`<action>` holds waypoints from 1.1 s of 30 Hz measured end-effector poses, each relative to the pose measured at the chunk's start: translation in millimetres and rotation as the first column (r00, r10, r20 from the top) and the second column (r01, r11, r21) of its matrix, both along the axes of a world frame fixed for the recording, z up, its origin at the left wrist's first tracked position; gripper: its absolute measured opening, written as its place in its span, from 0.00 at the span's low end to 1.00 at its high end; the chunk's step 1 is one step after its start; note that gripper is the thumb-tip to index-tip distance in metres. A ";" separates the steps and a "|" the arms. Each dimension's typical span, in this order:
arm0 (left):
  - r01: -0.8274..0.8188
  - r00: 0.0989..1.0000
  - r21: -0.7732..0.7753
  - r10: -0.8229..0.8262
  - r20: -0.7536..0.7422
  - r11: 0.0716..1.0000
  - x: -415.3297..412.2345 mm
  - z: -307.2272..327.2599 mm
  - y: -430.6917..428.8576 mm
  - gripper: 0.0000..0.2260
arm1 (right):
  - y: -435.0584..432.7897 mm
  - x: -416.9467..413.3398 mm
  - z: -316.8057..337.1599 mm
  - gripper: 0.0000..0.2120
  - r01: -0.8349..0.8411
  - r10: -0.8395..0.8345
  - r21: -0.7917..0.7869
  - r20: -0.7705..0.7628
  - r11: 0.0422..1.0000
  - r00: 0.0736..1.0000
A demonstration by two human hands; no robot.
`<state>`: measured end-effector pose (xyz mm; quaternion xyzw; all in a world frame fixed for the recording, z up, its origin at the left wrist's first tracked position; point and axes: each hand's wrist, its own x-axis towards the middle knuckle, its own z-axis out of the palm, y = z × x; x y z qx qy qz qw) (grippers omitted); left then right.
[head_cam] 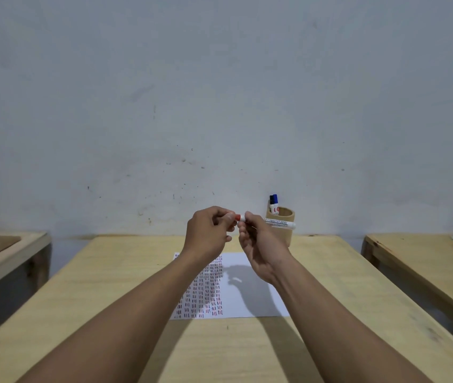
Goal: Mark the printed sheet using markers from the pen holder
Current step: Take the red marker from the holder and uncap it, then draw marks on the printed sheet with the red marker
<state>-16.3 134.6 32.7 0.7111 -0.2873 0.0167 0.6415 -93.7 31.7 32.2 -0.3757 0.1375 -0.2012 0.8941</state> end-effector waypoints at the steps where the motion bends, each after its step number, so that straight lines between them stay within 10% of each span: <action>1: -0.018 1.000 0.007 0.018 0.007 1.000 1.3 -1.3 1.7 0.07 | 2.0 2.5 -1.9 0.07 0.012 -0.012 -0.011 0.013 1.000 1.000; 20: -0.375 0.927 0.419 0.334 0.169 0.827 70.7 -61.1 78.8 0.02 | 19.0 31.1 -31.3 0.07 0.061 -0.131 -0.336 -0.191 0.940 0.973; 33: -0.396 0.918 0.537 0.332 0.217 0.745 79.1 -96.4 93.3 0.19 | 15.1 43.3 -57.7 0.06 0.009 -0.170 -0.526 -0.260 0.850 0.950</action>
